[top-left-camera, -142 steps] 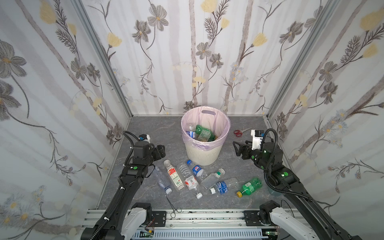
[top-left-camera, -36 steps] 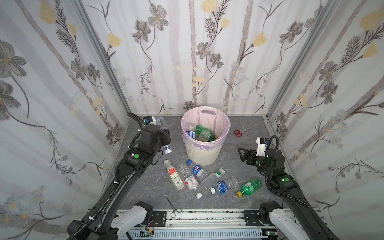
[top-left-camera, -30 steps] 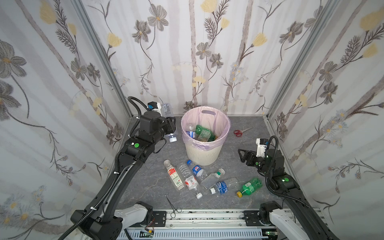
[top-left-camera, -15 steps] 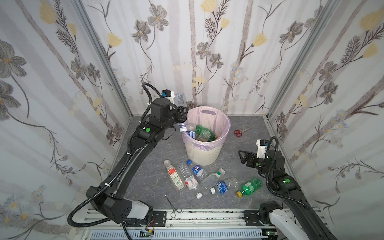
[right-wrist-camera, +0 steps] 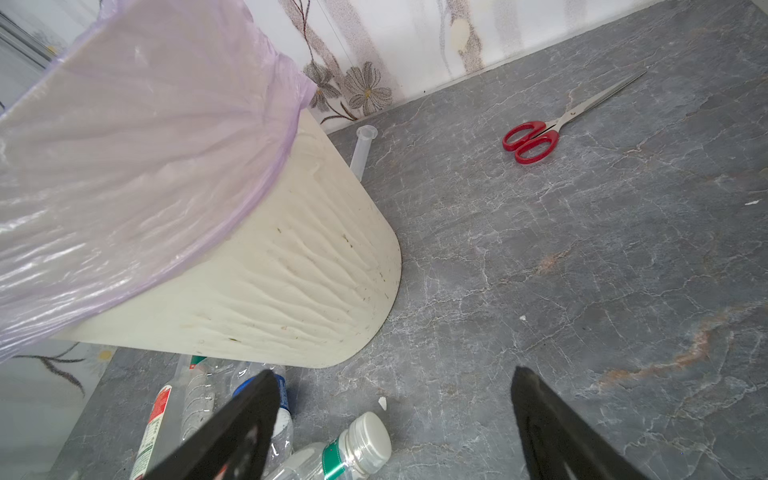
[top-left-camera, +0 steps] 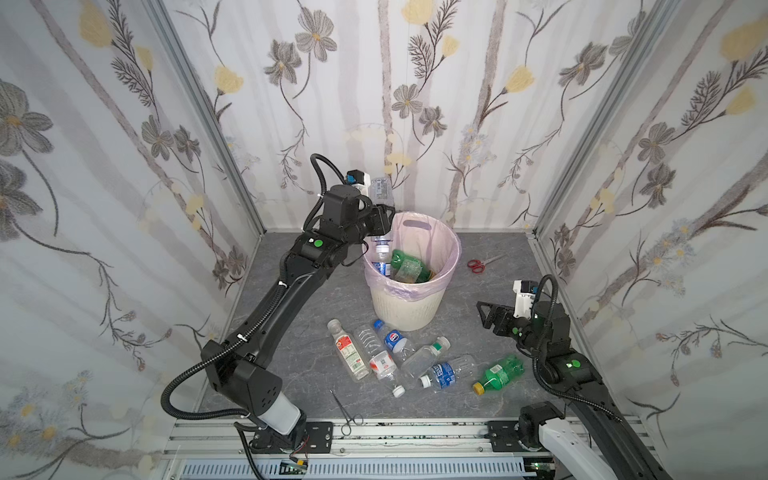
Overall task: Put the plastic bottles in the bin
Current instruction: 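Lift the crushed clear bottle with the left gripper over the bin, then open the left gripper to drop the clear bottle into the bin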
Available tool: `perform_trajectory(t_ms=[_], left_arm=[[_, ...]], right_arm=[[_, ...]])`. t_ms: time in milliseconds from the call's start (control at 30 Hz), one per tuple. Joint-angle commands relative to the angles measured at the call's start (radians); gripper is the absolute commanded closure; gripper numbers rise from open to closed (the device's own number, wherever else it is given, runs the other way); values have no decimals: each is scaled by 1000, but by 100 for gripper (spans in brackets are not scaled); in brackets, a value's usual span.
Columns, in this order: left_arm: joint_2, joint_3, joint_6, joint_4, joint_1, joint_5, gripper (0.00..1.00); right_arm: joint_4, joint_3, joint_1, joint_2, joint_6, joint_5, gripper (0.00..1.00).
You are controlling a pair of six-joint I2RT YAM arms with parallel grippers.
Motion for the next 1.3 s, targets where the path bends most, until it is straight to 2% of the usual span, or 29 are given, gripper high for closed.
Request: perform_trajectory(t_ms=[0, 633, 1267], left_arm=[[19, 16, 4, 51, -13, 5, 51], [-33, -134, -4, 72, -77, -103, 48], [-105, -232, 5, 100, -79, -131, 32]], right_arm=[[14, -7, 0, -6, 1, 0, 12], [-2, -22, 0, -12, 10, 33, 12], [-94, 9, 1, 23, 15, 116, 13]])
